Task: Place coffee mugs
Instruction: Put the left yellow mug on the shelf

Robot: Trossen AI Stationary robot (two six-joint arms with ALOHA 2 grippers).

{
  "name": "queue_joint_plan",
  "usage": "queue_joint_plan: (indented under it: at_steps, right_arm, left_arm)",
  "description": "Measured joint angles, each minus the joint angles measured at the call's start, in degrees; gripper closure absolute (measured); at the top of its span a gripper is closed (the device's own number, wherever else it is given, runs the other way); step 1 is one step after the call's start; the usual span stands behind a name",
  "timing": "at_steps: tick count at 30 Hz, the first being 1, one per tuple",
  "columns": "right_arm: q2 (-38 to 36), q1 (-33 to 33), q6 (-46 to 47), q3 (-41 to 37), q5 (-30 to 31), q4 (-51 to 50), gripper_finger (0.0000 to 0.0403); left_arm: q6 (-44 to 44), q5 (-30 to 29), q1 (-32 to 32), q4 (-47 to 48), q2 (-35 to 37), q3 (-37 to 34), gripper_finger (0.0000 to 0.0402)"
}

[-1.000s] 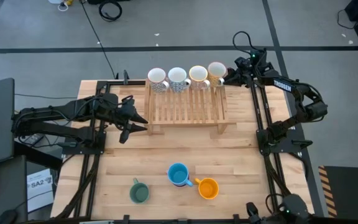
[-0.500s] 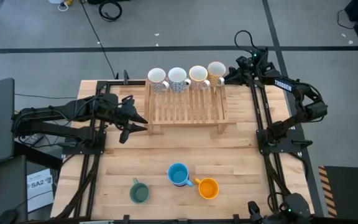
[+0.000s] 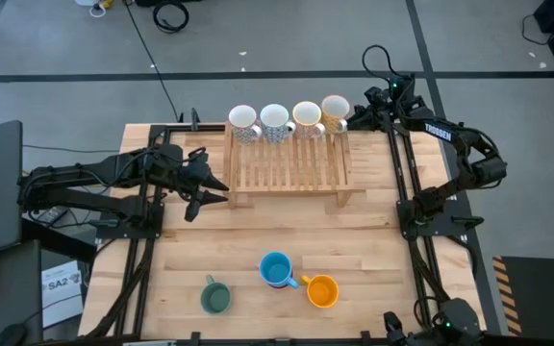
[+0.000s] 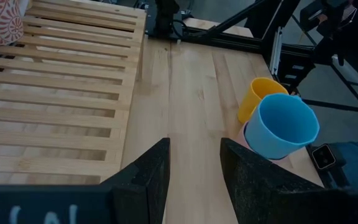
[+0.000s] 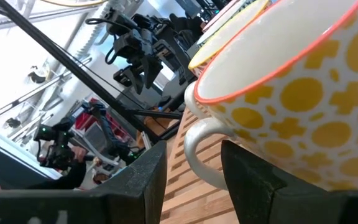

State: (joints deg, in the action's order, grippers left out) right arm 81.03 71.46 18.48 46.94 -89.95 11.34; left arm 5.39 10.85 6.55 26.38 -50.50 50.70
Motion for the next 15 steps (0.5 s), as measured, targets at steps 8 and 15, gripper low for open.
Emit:
queue_joint_plan:
  at_steps: [8, 15]
  right_arm:
    - [0.0, 0.0, -1.6, 0.0, 0.1, -6.3, 0.0245]
    - [0.0, 0.0, -3.1, 0.0, 3.7, -6.7, 0.0245]
  left_arm:
    - [0.0, 0.0, 0.0, 0.0, 0.0, 0.0, 0.0255]
    - [0.0, 0.0, 0.0, 0.0, 0.0, 0.0, 0.0255]
